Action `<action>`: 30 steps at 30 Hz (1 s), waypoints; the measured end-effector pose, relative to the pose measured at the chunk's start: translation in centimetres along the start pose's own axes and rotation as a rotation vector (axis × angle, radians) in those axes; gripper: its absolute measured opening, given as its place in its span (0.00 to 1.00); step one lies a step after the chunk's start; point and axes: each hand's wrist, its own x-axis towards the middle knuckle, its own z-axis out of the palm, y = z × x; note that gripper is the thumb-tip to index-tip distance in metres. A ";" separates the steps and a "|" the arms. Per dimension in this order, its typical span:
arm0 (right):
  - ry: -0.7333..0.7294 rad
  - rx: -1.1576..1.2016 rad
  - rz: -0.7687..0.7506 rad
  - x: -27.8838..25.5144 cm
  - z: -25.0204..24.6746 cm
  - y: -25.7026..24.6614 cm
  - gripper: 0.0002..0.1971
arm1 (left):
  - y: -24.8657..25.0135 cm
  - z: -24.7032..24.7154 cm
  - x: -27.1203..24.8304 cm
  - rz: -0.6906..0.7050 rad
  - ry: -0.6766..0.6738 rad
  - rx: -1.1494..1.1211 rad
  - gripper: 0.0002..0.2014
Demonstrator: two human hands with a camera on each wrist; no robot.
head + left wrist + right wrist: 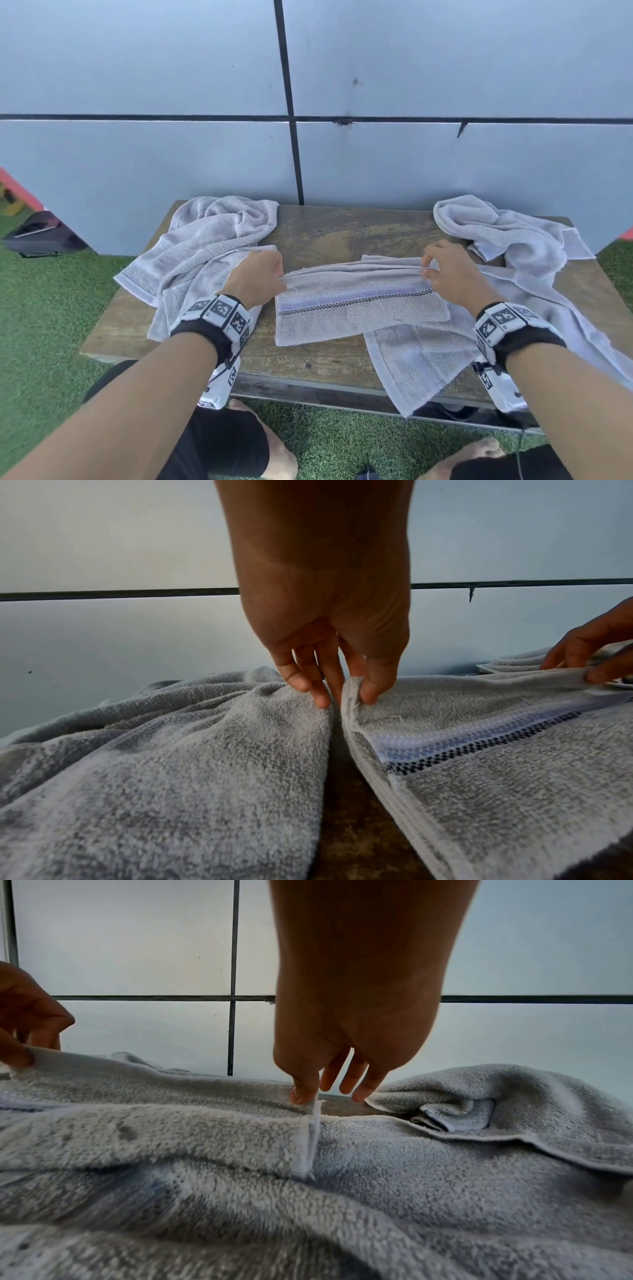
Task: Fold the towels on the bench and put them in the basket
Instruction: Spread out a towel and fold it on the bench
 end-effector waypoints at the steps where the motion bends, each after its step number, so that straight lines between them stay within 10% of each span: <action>1: -0.011 -0.006 0.000 0.2 0.0 0.0 0.08 | -0.1 0.0 0.1 -0.003 0.000 -0.002 0.13; 21: 0.100 0.071 -0.014 1.2 -2.7 -1.6 0.10 | 0.7 -2.2 0.9 -0.023 0.016 -0.085 0.14; 30: 0.469 0.181 -0.158 -2.2 -10.6 -3.6 0.05 | 4.3 -8.7 -1.5 0.154 0.354 -0.196 0.11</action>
